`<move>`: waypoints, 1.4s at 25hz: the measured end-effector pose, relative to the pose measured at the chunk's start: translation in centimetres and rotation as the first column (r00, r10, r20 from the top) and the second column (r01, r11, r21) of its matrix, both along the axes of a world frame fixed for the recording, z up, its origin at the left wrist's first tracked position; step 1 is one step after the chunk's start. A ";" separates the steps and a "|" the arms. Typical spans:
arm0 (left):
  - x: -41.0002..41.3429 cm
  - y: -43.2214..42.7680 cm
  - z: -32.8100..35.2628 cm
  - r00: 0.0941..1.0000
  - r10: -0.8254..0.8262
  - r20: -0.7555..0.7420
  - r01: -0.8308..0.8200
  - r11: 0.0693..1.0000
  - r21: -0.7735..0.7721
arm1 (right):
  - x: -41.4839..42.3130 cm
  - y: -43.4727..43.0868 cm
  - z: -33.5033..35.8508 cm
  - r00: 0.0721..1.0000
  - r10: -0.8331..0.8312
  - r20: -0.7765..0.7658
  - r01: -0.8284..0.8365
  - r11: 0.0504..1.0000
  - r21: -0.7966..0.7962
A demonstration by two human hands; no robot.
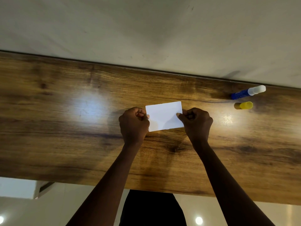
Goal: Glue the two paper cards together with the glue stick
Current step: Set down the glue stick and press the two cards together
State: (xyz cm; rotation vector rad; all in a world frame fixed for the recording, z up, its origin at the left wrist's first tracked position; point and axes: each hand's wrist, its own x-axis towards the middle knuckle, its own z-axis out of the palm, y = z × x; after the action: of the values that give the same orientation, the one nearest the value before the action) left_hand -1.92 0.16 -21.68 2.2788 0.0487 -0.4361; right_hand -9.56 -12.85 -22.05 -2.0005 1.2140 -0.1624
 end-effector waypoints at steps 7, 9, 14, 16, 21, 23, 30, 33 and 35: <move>-0.1 -0.1 0.1 1.000 -0.007 -0.010 0.007 1.000 -0.004 | 0.0 -0.3 0.2 0.997 -0.074 -0.029 0.074 0.997 0.014; -0.1 -0.1 0.0 1.000 -0.013 -0.012 0.013 1.000 -0.005 | 0.0 -0.4 0.3 0.991 -0.129 -0.036 0.130 0.991 0.039; 0.0 -0.2 0.0 1.000 -0.009 -0.019 0.009 1.000 -0.002 | 0.2 -0.7 0.4 0.977 -0.206 -0.051 0.210 0.973 0.094; -0.1 -0.3 0.0 1.000 -0.005 -0.016 0.005 1.000 0.002 | 0.1 -0.1 0.3 0.987 -0.159 -0.020 0.160 0.986 0.050; -0.2 -0.4 -0.4 1.000 -0.030 0.002 0.030 0.999 0.018 | 0.7 4.5 -0.4 0.951 0.302 -0.072 -0.309 0.897 -0.316; -0.3 -0.4 -0.5 0.999 -0.053 0.013 0.052 0.998 0.016 | 1.1 5.5 -0.7 0.876 0.441 -0.198 -0.482 0.825 -0.294; -0.2 -0.5 -0.4 0.999 -0.041 0.010 0.040 0.999 0.031 | -0.2 3.8 -1.7 0.857 0.407 -0.316 -0.494 0.824 -0.278; -0.3 -0.7 -0.4 1.000 -0.024 0.015 0.024 1.000 0.016 | -1.2 2.1 -2.2 0.895 0.331 -0.300 -0.415 0.865 -0.283; -0.5 -0.7 -0.6 0.999 -0.036 0.030 0.036 0.999 0.003 | -1.4 1.8 -2.6 0.893 0.349 -0.282 -0.433 0.835 -0.338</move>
State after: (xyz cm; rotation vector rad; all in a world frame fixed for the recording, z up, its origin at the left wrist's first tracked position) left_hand -2.38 -0.58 -22.26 2.2909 -0.0073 -0.4207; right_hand -10.99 -11.08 -24.62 -2.6386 0.9083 0.0162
